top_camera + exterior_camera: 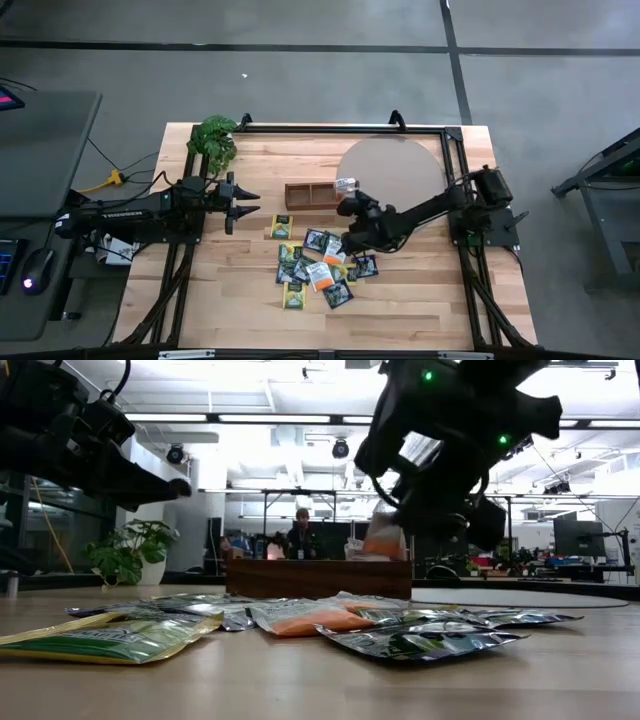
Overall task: Pick & Place Tea
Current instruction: Put the white tea bag into the right section of the wooden organizer
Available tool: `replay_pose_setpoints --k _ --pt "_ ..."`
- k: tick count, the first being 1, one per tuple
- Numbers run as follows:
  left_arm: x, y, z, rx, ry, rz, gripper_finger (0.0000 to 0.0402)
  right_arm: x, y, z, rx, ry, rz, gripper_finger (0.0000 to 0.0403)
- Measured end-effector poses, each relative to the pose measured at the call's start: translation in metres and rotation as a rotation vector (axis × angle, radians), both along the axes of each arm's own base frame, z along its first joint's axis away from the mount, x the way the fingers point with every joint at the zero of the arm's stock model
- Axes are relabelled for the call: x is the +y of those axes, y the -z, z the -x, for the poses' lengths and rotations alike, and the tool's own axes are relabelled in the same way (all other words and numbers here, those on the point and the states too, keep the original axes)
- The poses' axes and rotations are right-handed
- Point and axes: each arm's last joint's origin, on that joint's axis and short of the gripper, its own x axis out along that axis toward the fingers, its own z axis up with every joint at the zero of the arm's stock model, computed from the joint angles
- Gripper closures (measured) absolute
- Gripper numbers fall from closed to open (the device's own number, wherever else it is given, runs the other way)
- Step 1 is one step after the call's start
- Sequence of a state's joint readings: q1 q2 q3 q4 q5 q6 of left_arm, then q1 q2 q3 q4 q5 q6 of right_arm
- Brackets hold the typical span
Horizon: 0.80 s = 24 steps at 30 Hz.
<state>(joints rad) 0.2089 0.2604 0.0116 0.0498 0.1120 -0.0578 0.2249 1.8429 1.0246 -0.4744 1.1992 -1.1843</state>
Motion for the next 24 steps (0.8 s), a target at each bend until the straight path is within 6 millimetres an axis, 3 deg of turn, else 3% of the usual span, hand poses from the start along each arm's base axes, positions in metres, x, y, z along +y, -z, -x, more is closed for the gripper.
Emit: replay_pose_setpoints --k 11,24 --pt "0.000 0.000 0.000 0.000 0.000 0.000 0.0252 -0.016 0.005 -0.003 0.079 -0.040 0.037 0.0403" --pt "0.000 0.000 0.000 0.000 0.004 0.001 0.0252 -0.025 -0.013 -0.008 0.052 -0.058 0.037 0.0403"
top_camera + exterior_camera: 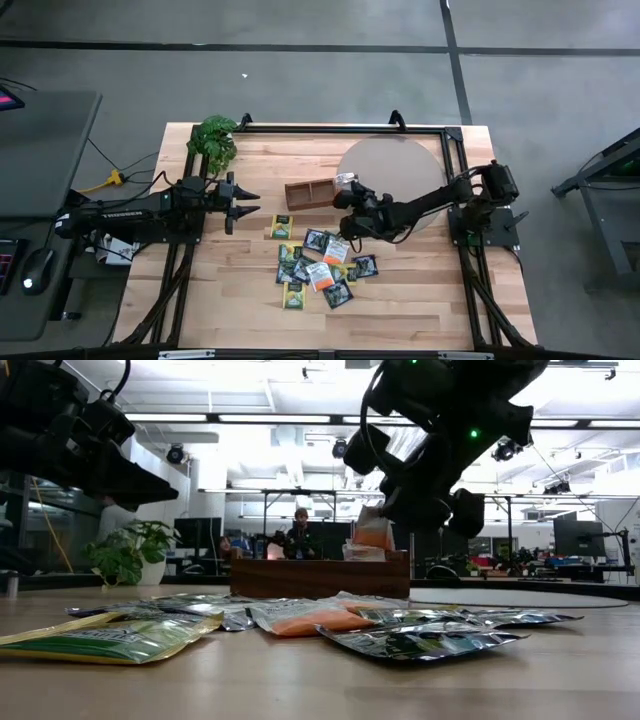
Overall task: Pick & Place Tea
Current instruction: Put the white tea bag into the right section of the wooden organizer
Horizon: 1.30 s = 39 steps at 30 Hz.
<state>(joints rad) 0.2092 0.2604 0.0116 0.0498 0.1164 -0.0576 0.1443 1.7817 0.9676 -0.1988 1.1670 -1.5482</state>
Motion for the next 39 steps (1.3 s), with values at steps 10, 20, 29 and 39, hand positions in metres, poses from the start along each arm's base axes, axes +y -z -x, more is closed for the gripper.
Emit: replay_pose_setpoints --k 10,20,29,39 --pt "0.000 0.000 0.000 0.001 0.001 0.000 0.0252 -0.015 0.000 -0.004 0.055 -0.020 -0.025 0.0403" --pt "0.000 0.000 0.000 0.000 0.004 0.001 0.0252 -0.020 0.001 -0.005 0.086 -0.053 -0.057 0.0403" --pt "0.000 0.000 0.000 0.000 0.004 0.001 0.0252 -0.022 0.002 -0.006 0.109 -0.073 -0.079 0.0403" --pt "0.000 0.000 0.000 0.000 0.004 0.001 0.0252 -0.033 0.002 -0.005 0.115 -0.053 -0.093 0.0403"
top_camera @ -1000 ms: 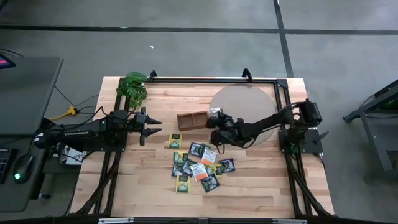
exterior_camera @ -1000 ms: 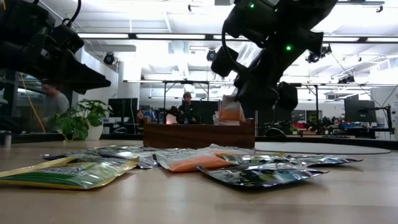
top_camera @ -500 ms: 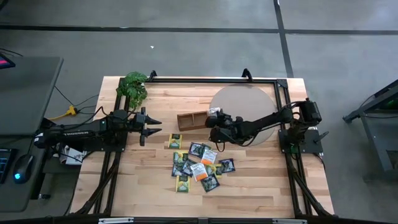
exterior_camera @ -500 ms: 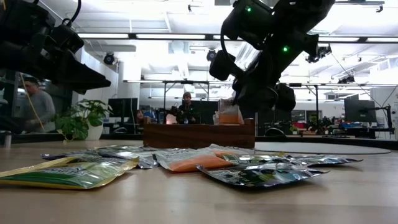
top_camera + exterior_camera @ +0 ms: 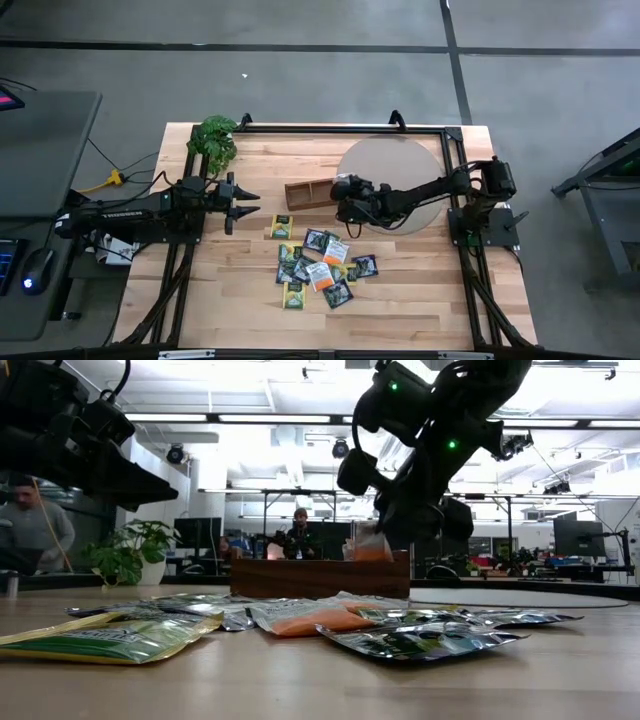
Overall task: Pick & Place Tea
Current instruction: Put the white tea bag into the right section of the wooden organizer
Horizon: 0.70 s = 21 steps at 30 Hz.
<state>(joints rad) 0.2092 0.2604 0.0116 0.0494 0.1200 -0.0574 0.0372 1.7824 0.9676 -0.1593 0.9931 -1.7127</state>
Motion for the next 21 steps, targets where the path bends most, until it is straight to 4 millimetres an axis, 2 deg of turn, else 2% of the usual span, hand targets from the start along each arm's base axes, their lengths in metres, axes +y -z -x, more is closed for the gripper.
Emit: replay_pose_setpoints --k 16,21 --pt "0.0000 0.0000 0.0000 0.000 0.000 0.000 0.0252 0.0013 0.0007 -0.0005 0.003 -0.021 -0.025 0.0402" --pt "0.0000 0.0000 0.0000 0.000 0.000 0.000 0.0252 0.0015 0.0007 -0.0007 -0.010 -0.018 -0.032 0.0378"
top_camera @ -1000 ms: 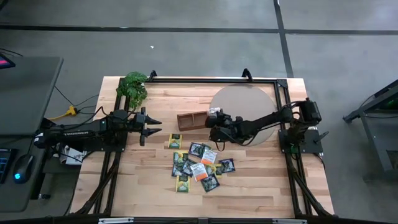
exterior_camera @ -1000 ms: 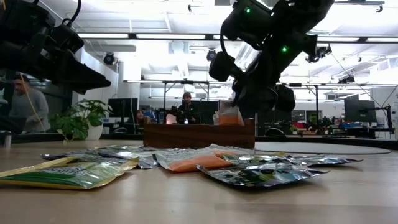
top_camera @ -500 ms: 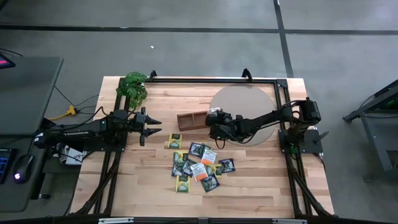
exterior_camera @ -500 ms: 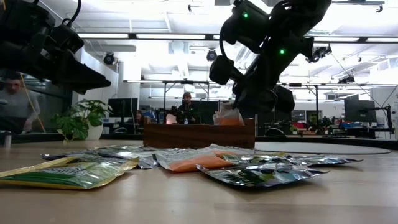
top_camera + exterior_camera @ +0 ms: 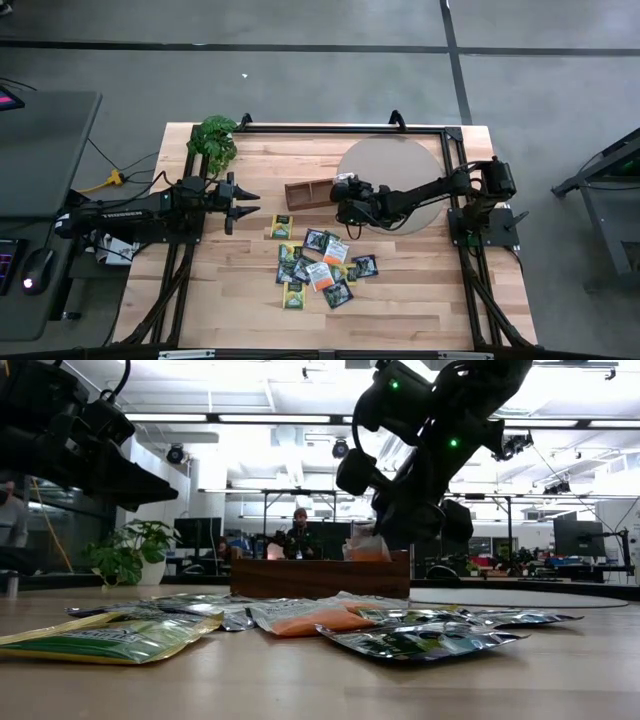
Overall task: Pick & Place Tea
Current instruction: Put the white tea bag into the right section of the wooden organizer
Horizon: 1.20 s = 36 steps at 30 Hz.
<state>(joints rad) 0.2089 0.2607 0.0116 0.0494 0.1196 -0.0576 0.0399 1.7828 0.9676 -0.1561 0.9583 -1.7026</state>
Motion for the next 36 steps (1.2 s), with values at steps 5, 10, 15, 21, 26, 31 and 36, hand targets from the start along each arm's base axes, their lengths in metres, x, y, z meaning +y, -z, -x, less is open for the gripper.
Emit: replay_pose_setpoints --k 5,10,15,21,26,31,36 --pt "0.000 0.000 0.000 0.000 0.000 0.000 0.0252 0.000 0.000 0.000 -0.045 0.023 -0.021 0.0333" --pt "0.000 0.000 0.000 0.000 0.000 0.000 0.0252 -0.001 -0.001 0.000 -0.087 0.065 -0.009 0.0301" --pt "0.000 0.000 0.000 0.000 0.000 0.000 0.0252 -0.001 -0.002 0.001 -0.142 0.123 0.018 0.0289" --pt "0.000 0.000 0.000 0.000 0.000 0.000 0.0252 -0.003 -0.006 0.002 -0.294 0.257 0.109 0.0289" --pt "0.000 0.000 0.000 0.000 0.000 0.000 0.0252 0.000 -0.010 0.004 -0.487 0.353 0.122 0.0289" --pt "0.000 0.000 0.000 0.000 0.000 0.000 0.0252 0.016 -0.021 0.007 -0.709 0.389 0.059 0.0289" --pt "0.000 0.000 0.000 0.000 -0.001 0.000 0.0252 0.036 -0.031 0.011 -0.947 0.413 -0.013 0.0289"
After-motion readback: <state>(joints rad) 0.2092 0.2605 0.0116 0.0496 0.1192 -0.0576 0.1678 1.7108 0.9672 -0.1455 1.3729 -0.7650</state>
